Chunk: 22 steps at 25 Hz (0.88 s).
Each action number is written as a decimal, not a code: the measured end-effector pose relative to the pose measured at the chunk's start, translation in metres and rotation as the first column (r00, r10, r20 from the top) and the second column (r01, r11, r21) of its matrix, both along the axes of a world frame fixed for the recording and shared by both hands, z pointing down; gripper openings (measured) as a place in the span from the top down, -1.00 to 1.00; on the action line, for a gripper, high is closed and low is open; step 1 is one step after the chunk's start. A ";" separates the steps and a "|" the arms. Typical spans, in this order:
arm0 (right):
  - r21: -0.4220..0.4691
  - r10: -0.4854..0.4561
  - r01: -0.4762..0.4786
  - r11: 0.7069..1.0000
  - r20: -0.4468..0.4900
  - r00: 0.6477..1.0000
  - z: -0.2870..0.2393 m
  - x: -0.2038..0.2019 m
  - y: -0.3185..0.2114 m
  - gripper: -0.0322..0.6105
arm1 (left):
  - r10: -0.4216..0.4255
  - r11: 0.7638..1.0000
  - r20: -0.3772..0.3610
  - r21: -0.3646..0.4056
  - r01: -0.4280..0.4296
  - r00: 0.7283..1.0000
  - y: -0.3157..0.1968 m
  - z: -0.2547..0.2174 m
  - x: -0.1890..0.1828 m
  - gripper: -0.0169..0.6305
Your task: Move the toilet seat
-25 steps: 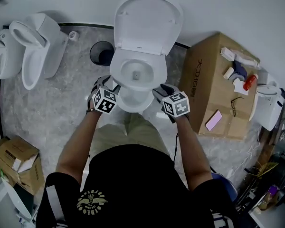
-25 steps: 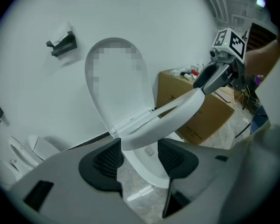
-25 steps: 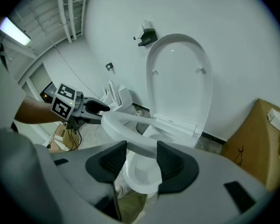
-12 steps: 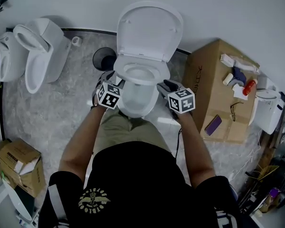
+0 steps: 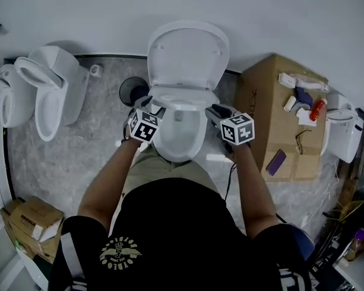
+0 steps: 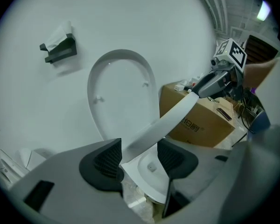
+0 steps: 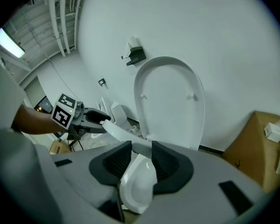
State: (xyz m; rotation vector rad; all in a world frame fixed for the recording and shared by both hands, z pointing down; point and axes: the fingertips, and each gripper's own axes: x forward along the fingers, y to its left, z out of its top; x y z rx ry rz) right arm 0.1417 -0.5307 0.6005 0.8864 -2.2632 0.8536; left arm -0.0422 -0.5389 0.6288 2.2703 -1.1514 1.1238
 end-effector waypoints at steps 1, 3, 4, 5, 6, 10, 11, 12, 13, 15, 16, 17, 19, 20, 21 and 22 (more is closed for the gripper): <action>0.001 0.008 -0.008 1.000 0.002 1.000 -0.002 0.000 -0.006 0.42 | 0.006 1.000 -0.004 0.001 -0.006 1.000 -0.006 -0.001 0.000 0.18; 0.000 0.025 -0.025 1.000 0.008 1.000 -0.005 0.000 -0.016 0.43 | 0.017 1.000 -0.010 0.002 -0.017 1.000 -0.017 -0.004 0.001 0.18; 0.000 0.033 -0.033 0.999 0.012 0.999 -0.006 0.001 -0.021 0.44 | 0.023 1.000 -0.013 0.002 -0.023 1.000 -0.022 -0.006 0.002 0.18; 0.000 0.040 -0.040 0.999 0.014 0.999 -0.008 0.000 -0.026 0.44 | 0.028 1.000 -0.016 0.001 -0.028 0.999 -0.027 -0.007 0.002 0.18; 0.002 0.047 -0.047 0.999 0.016 0.999 -0.010 0.000 -0.031 0.44 | 0.034 0.999 -0.018 0.001 -0.034 0.999 -0.032 -0.009 0.002 0.18; 0.018 0.068 -0.068 0.997 0.019 0.998 -0.015 -0.001 -0.051 0.49 | 0.057 0.998 -0.024 0.004 -0.057 0.998 -0.054 -0.012 0.003 0.17; 0.022 0.074 -0.075 0.997 0.019 0.997 -0.016 -0.001 -0.056 0.50 | 0.061 0.998 -0.024 0.005 -0.061 0.998 -0.059 -0.013 0.003 0.17; 0.025 0.081 -0.082 0.996 0.020 0.997 -0.017 -0.002 -0.061 0.52 | 0.062 0.998 -0.025 0.005 -0.062 0.998 -0.065 -0.014 0.003 0.17; 0.027 0.088 -0.089 0.996 0.020 0.996 -0.018 -0.002 -0.066 0.52 | 0.062 0.998 -0.027 0.005 -0.062 0.998 -0.070 -0.015 0.003 0.17; 0.029 0.099 -0.099 0.995 0.021 0.995 -0.021 -0.003 -0.077 0.52 | 0.060 0.998 -0.028 0.009 -0.060 0.998 -0.080 -0.018 0.002 0.17; 0.031 0.102 -0.102 0.994 0.022 0.995 -0.022 -0.003 -0.082 0.52 | 0.060 0.998 -0.028 0.012 -0.060 0.998 -0.085 -0.019 0.002 0.17; 0.032 0.104 -0.105 0.994 0.022 0.994 -0.023 -0.003 -0.087 0.52 | 0.061 0.998 -0.028 0.013 -0.061 0.998 -0.090 -0.020 0.002 0.17; 0.036 0.110 -0.111 0.993 0.018 0.994 -0.023 -0.003 -0.096 0.52 | 0.065 0.998 -0.030 0.014 -0.065 0.997 -0.098 -0.021 0.002 0.17; 0.037 0.113 -0.114 0.993 0.015 0.993 -0.024 -0.003 -0.100 0.52 | 0.066 0.998 -0.031 0.013 -0.066 0.997 -0.102 -0.021 0.003 0.17; 0.039 0.117 -0.117 0.992 0.013 0.993 -0.024 -0.003 -0.104 0.53 | 0.067 0.998 -0.031 0.013 -0.067 0.997 -0.106 -0.021 0.003 0.17; 0.040 0.121 -0.121 0.992 0.012 0.993 -0.025 -0.003 -0.108 0.53 | 0.067 0.998 -0.031 0.013 -0.067 0.997 -0.110 -0.021 0.003 0.17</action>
